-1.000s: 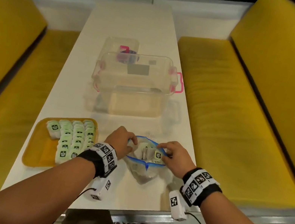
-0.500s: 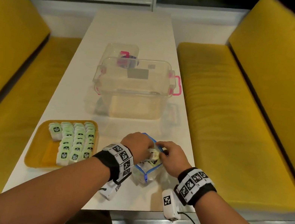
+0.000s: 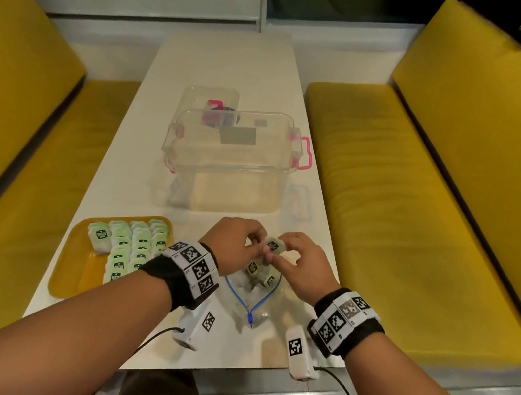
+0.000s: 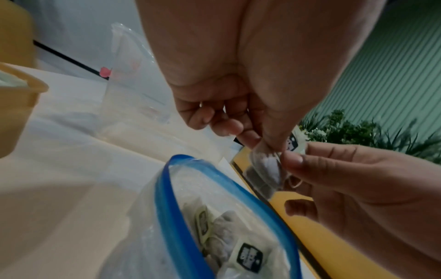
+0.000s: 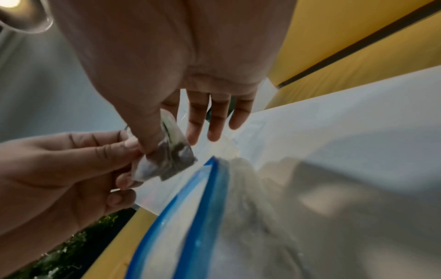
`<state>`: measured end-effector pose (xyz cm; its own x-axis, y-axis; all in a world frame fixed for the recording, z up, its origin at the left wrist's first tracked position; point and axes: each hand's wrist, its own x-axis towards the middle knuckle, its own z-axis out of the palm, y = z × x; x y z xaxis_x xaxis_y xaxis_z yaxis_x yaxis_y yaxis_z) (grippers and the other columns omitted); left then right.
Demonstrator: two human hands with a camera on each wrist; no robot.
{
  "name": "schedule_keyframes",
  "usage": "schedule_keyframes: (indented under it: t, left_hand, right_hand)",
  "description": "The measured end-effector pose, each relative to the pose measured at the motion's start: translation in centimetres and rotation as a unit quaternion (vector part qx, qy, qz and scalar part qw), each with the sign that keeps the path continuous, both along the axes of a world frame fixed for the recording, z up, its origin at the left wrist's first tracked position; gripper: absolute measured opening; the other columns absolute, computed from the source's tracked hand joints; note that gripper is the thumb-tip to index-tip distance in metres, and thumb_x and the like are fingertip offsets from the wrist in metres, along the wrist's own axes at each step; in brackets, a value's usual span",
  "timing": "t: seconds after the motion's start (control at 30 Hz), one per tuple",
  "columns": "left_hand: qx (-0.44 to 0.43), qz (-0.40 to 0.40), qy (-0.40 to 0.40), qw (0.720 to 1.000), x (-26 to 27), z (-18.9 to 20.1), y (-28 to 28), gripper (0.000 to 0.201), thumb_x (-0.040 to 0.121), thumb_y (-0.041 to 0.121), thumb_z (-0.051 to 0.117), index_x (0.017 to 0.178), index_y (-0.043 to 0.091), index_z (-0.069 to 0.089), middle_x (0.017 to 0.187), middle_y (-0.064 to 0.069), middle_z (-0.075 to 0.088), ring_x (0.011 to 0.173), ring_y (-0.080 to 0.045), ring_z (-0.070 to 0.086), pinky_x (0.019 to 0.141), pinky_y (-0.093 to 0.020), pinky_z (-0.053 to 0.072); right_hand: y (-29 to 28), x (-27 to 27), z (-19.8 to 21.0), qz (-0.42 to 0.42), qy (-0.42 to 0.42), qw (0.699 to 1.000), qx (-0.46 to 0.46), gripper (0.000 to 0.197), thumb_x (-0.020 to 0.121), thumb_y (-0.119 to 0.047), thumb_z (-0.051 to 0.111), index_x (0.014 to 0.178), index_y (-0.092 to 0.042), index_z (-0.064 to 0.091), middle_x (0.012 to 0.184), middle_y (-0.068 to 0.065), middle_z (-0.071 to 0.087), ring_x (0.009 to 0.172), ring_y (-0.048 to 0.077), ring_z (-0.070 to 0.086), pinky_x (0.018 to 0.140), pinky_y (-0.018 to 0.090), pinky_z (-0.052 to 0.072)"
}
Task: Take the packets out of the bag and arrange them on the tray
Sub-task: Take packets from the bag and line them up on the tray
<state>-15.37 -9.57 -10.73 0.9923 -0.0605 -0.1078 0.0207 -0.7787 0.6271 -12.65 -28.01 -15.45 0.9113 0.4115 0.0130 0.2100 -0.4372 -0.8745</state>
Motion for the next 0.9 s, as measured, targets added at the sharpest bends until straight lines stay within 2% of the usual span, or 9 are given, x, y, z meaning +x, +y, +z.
schedule_keyframes:
  t: [0.17, 0.27, 0.37, 0.5, 0.57, 0.63, 0.7, 0.77, 0.9]
  left_hand:
    - [-0.057, 0.024, -0.005, 0.998, -0.3, 0.8, -0.1, 0.006, 0.088, 0.032, 0.066, 0.084, 0.029, 0.067, 0.075, 0.013, 0.064, 0.071, -0.002, 0.056, 0.065, -0.019, 0.038]
    - [-0.059, 0.022, -0.014, 0.998, -0.8, 1.3, -0.2, 0.005, 0.088, 0.033, 0.067, 0.086, 0.029, 0.07, 0.073, 0.016, 0.064, 0.065, 0.005, 0.054, 0.063, -0.014, 0.035]
    - [-0.088, 0.03, -0.038, 0.995, -1.1, 1.9, -0.2, 0.005, 0.086, 0.027, 0.069, 0.091, 0.028, 0.069, 0.084, 0.013, 0.067, 0.063, 0.008, 0.053, 0.062, -0.01, 0.035]
    - [-0.074, 0.025, -0.06, 0.995, -1.3, 2.9, 0.4, 0.003, 0.085, 0.025, 0.07, 0.087, 0.027, 0.069, 0.081, 0.012, 0.068, 0.059, 0.0, 0.05, 0.061, -0.012, 0.038]
    - [-0.045, 0.022, -0.064, 0.997, -1.5, 3.3, 0.9, 0.003, 0.086, 0.028, 0.07, 0.085, 0.029, 0.067, 0.077, 0.016, 0.065, 0.062, 0.0, 0.049, 0.062, -0.012, 0.036]
    - [-0.029, 0.025, -0.068, 0.997, -1.7, 3.7, 1.7, 0.004, 0.086, 0.028, 0.07, 0.086, 0.029, 0.067, 0.074, 0.018, 0.061, 0.064, 0.003, 0.05, 0.062, -0.01, 0.034]
    - [-0.028, 0.031, -0.07, 0.997, -1.8, 4.3, 2.5, 0.007, 0.086, 0.026, 0.07, 0.094, 0.027, 0.068, 0.077, 0.017, 0.06, 0.065, 0.006, 0.051, 0.063, -0.008, 0.035]
    - [-0.017, 0.029, -0.066, 0.997, -2.0, 5.0, 3.4, 0.014, 0.087, 0.025, 0.07, 0.1, 0.029, 0.068, 0.082, 0.012, 0.061, 0.066, 0.003, 0.051, 0.067, -0.012, 0.039]
    - [0.022, 0.028, -0.07, 0.997, -2.7, 6.7, 5.1, 0.007, 0.088, 0.028, 0.067, 0.09, 0.035, 0.065, 0.081, 0.012, 0.064, 0.064, 0.0, 0.05, 0.065, -0.018, 0.038]
  right_hand:
    - [0.5, 0.1, 0.8, -0.006, 0.076, 0.994, 0.081, 0.019, 0.083, -0.042, 0.071, 0.085, -0.024, 0.065, 0.086, 0.007, 0.072, 0.086, 0.028, 0.07, 0.079, 0.048, 0.057]
    - [0.8, -0.2, 1.6, 0.011, 0.141, 0.98, 0.141, 0.016, 0.09, -0.021, 0.067, 0.09, -0.01, 0.055, 0.084, 0.015, 0.067, 0.084, 0.035, 0.071, 0.083, 0.055, 0.057]
    - [1.1, -0.6, 2.7, 0.039, 0.174, 0.967, 0.18, 0.014, 0.095, -0.01, 0.06, 0.092, -0.005, 0.048, 0.074, 0.006, 0.067, 0.067, 0.025, 0.07, 0.07, 0.045, 0.058]
    - [1.4, -0.6, 3.5, 0.065, 0.159, 0.973, 0.154, 0.013, 0.098, -0.011, 0.056, 0.092, -0.01, 0.044, 0.066, -0.005, 0.066, 0.058, 0.011, 0.059, 0.057, 0.029, 0.047]
    - [1.6, -0.4, 3.3, 0.08, 0.138, 0.979, 0.129, 0.006, 0.1, -0.02, 0.051, 0.098, -0.015, 0.047, 0.071, -0.007, 0.063, 0.058, 0.005, 0.055, 0.059, 0.028, 0.044]
    - [1.8, -0.4, 3.3, 0.097, 0.104, 0.985, 0.095, 0.017, 0.1, -0.03, 0.046, 0.113, -0.022, 0.054, 0.078, -0.007, 0.061, 0.06, 0.007, 0.053, 0.062, 0.029, 0.043]
    - [2.2, -0.4, 3.4, 0.099, 0.096, 0.987, 0.079, 0.024, 0.103, -0.026, 0.042, 0.12, -0.022, 0.058, 0.076, -0.011, 0.061, 0.061, 0.009, 0.05, 0.061, 0.028, 0.042]
    - [2.7, -0.6, 3.6, 0.093, 0.117, 0.984, 0.096, 0.023, 0.104, -0.02, 0.041, 0.113, -0.021, 0.062, 0.075, -0.007, 0.061, 0.062, 0.014, 0.046, 0.059, 0.03, 0.039]
    - [3.9, -0.5, 4.3, 0.083, 0.102, 0.986, 0.101, 0.021, 0.102, -0.013, 0.043, 0.099, -0.023, 0.062, 0.07, -0.004, 0.051, 0.062, 0.014, 0.043, 0.061, 0.032, 0.038]
